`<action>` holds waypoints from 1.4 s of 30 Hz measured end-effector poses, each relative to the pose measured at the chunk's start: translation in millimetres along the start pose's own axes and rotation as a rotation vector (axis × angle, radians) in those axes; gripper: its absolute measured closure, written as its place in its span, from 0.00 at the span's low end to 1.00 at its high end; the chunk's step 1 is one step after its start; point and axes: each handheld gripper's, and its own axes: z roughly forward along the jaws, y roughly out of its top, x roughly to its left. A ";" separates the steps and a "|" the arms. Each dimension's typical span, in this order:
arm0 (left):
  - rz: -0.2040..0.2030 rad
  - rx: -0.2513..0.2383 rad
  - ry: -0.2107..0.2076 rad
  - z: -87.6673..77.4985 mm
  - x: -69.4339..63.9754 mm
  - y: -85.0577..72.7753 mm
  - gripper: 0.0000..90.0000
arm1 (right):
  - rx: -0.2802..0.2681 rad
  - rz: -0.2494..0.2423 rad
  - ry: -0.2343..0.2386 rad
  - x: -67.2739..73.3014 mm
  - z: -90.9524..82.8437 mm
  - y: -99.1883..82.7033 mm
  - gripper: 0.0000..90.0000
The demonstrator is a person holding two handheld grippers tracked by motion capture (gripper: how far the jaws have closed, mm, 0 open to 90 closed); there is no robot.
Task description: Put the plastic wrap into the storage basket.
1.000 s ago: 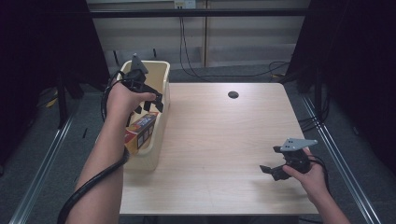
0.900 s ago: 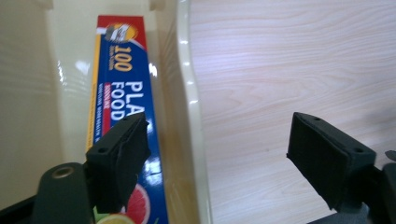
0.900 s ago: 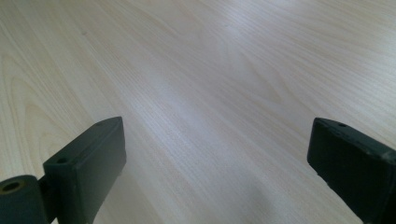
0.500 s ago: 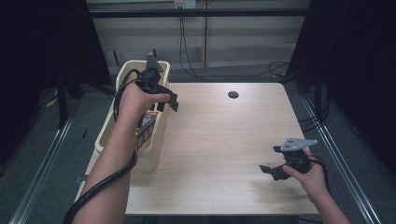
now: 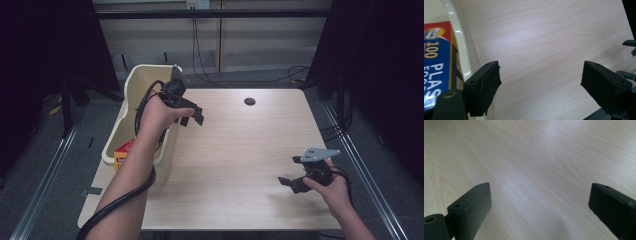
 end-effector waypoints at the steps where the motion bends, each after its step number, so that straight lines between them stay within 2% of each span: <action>1: -0.007 0.001 -0.006 2.3 -1.8 -0.4 0.17 | 0.000 0.000 0.000 0.0 0.0 0.0 0.05; 4: 0.011 0.012 -0.021 9.3 -6.2 -0.8 0.17 | -0.001 -0.001 0.001 0.2 0.0 0.2 0.05; 10: 0.027 0.015 -0.032 17.0 -13.4 -0.3 0.17 | -0.002 -0.002 0.003 0.1 -0.1 0.2 0.05; 15: 0.041 0.016 -0.056 28.0 -22.8 -0.3 0.17 | -0.001 -0.001 0.004 0.4 -0.2 0.3 0.05; 23: 0.064 0.024 -0.076 41.2 -31.3 -0.9 0.17 | -0.002 -0.004 0.001 0.5 0.1 0.4 0.05; 27: 0.078 0.034 -0.098 51.6 -36.4 -2.5 0.17 | -0.003 -0.006 0.000 0.6 0.2 0.4 0.05; 37: 0.098 0.037 -0.108 62.7 -42.0 -7.0 0.17 | -0.004 -0.005 0.007 0.4 -0.2 0.0 0.05; 40: 0.113 0.033 -0.091 65.8 -43.3 -9.9 0.17 | -0.006 -0.005 0.003 0.7 -0.1 0.0 0.05; 42: 0.121 0.024 -0.103 69.4 -44.3 -12.6 0.17 | -0.005 -0.006 0.000 0.8 0.0 0.0 0.05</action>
